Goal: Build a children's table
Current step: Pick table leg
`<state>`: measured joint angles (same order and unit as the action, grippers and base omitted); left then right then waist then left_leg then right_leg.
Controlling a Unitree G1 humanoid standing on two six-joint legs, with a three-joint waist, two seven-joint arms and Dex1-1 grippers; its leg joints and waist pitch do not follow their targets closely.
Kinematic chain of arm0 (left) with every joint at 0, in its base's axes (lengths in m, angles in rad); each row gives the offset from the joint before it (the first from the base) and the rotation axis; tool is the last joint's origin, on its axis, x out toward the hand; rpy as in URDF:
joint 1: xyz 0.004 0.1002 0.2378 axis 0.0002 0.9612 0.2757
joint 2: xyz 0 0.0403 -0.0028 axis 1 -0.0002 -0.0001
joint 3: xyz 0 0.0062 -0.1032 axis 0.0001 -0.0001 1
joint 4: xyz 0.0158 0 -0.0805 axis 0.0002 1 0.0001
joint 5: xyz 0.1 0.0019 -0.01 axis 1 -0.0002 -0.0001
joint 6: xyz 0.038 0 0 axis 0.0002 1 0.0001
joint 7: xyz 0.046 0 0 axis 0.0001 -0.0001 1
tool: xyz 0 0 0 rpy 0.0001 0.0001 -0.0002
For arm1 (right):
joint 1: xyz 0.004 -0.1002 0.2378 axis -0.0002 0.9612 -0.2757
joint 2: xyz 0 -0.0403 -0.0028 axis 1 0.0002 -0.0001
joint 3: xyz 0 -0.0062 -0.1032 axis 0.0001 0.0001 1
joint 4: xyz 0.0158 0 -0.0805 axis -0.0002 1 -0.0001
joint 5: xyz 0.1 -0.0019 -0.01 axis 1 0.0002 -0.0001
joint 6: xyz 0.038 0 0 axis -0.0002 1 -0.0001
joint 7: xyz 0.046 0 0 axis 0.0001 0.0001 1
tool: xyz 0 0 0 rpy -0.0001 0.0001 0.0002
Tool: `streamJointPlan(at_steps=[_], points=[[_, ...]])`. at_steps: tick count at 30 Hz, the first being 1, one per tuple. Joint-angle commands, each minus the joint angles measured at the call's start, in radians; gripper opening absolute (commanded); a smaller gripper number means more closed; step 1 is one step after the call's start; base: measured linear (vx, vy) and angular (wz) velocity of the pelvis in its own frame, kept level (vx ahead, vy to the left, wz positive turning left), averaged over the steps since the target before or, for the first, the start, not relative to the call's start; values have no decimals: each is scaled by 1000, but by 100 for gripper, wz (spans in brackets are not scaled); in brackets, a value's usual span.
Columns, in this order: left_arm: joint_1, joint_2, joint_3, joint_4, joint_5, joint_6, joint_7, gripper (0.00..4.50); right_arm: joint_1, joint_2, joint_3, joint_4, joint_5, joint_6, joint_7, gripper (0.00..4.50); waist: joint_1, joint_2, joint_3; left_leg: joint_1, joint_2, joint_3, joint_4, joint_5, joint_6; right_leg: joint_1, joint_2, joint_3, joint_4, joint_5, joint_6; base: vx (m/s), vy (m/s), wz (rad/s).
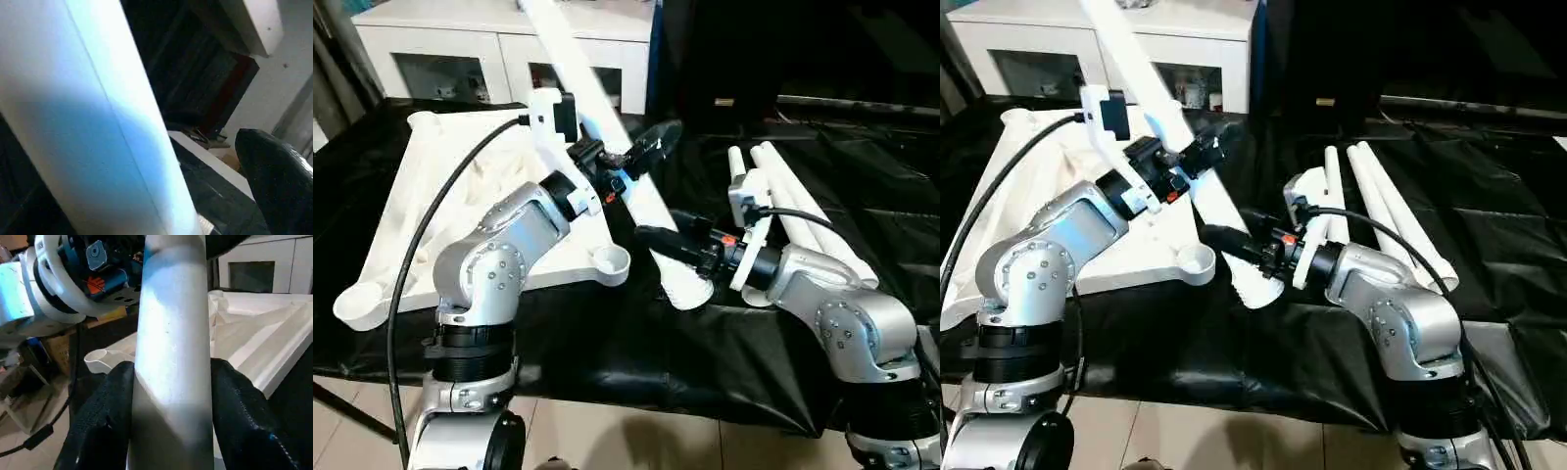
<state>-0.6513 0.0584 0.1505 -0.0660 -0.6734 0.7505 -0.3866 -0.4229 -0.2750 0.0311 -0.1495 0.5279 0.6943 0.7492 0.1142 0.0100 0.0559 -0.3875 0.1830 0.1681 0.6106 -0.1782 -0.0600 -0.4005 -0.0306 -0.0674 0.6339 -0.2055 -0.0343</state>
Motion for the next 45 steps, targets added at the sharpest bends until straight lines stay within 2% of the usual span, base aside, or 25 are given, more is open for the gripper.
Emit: streamJointPlan(at_steps=[1, 2, 6, 7, 9, 12, 14, 18, 19, 20, 22, 23, 25, 34, 35, 37, 38, 42, 45], points=[[-19, -17, 22, -4, -36, 50, 46, 450, -12, 6, -3, 0, -29, -13, -43, 187, 1, 2, -71, 12, 43, -20, -60, -105, 17, 56, -98, 56, -91, -184, -113, 0, 0, 0], [-22, -25, 37, -5, -52, 75, 75, 450, -20, 10, -5, 12, -40, -24, -69, 187, 2, 5, -72, 13, 44, -21, -59, -104, 14, 56, -100, 56, -89, -167, -125, 0, 0, 0], [-20, -37, 58, -5, -82, 119, 113, 450, -34, 18, -11, 25, -45, -29, -95, 187, 2, 2, -71, 11, 41, -19, -59, -111, 18, 59, -100, 56, -96, -180, -116, 0, 0, 0], [-18, -38, 59, -6, -86, 127, 116, 450, -35, 19, -11, 25, -45, -29, -95, 187, 3, 6, -72, 12, 41, -20, -58, -110, 17, 58, -100, 56, -93, -179, -115, 0, 0, 0], [-13, -39, 54, -8, -86, 137, 118, 423, -36, 18, -6, 23, -47, -29, -91, 187, 2, 3, -71, 11, 41, -20, -59, -105, 19, 59, -98, 56, -93, -169, -109, 0, 0, 0], [-12, -39, 46, -11, -84, 141, 119, 410, -33, 18, 5, 17, -50, -26, -86, 187, 2, 3, -70, 11, 41, -20, -59, -111, 21, 59, -100, 57, -96, -184, -99, 0, 0, 0], [-16, -43, 47, -3, -80, 144, 127, 371, -28, 16, 17, 10, -55, -24, -80, 187, 2, 6, -71, 11, 42, -21, -59, -109, 19, 59, -99, 57, -96, -177, -98, 0, 0, 0], [-21, -47, 46, 5, -88, 160, 146, 349, -26, 10, 35, 7, -60, -29, -81, 187, 2, 5, -71, 12, 41, -21, -59, -114, 17, 60, -99, 56, -96, -181, -98, 0, 0, 0], [-21, -47, 46, 5, -88, 160, 146, 349, -26, 10, 35, 7, -60, -29, -81, 187, 2, 5, -71, 12, 41, -21, -60, -115, 17, 60, -99, 56, -97, -183, -98, 0, 0, 0], [-19, -48, 40, 5, -88, 172, 156, 326, -31, 12, 42, 11, -67, -34, -86, 187, 1, 11, -71, 12, 42, -22, -59, -116, 15, 59, -98, 56, -96, -180, -98, 0, 0, 0], [-20, -50, 41, 8, -85, 177, 169, 324, -36, 16, 43, 15, -73, -37, -90, 187, 0, 8, -72, 12, 42, -22, -59, -117, 14, 59, -98, 56, -95, -168, -101, 0, 0, 0], [-23, -51, 46, 17, -76, 170, 181, 317, -39, 17, 45, 15, -75, -38, -91, 187, 1, 10, -71, 13, 42, -21, -59, -118, 15, 59, -98, 56, -96, -166, -103, 0, 0, 0], [-28, -51, 53, 27, -70, 164, 189, 287, -44, 18, 47, 16, -77, -39, -91, 187, 0, 10, -71, 11, 41, -22, -59, -115, 16, 60, -97, 56, -95, -164, -104, 0, 0, 0], [-31, -59, 71, 21, -92, 167, 198, 230, -50, 9, 67, 15, -88, -45, -80, 187, 0, 7, -70, 12, 42, -22, -60, -123, 12, 59, -99, 57, -97, -179, -102, 0, 0, 0], [-31, -59, 71, 21, -93, 167, 197, 210, -51, 9, 69, 15, -90, -46, -79, 187, 0, 5, -71, 12, 42, -21, -60, -118, 13, 60, -98, 57, -95, -172, -102, 0, 0, 0], [-31, -57, 70, 18, -97, 165, 192, 203, -52, 8, 72, 17, -92, -48, -77, 187, 1, 7, -70, 12, 41, -21, -59, -122, 14, 59, -99, 57, -97, -180, -104, 0, 0, 0], [-30, -49, 63, 16, -97, 161, 176, 201, -54, 11, 71, 22, -94, -49, -82, 243, 0, 7, -70, 12, 42, -21, -60, -122, 14, 60, -99, 57, -97, -182, -103, 0, 0, 0], [-21, 20, 0, -4, -82, 146, 50, 191, -62, 6, 43, 32, -46, -16, -58, 272, 0, 13, -70, 14, 43, -23, -62, -125, 12, 57, -98, 58, -95, -186, -97, 0, 0, 0], [-23, 65, -32, -14, -77, 152, -20, 188, -63, -18, 28, 25, -16, 5, -20, 303, -1, 12, -71, 13, 44, -22, -62, -115, 14, 59, -99, 58, -92, -145, -107, 0, 0, 0]])
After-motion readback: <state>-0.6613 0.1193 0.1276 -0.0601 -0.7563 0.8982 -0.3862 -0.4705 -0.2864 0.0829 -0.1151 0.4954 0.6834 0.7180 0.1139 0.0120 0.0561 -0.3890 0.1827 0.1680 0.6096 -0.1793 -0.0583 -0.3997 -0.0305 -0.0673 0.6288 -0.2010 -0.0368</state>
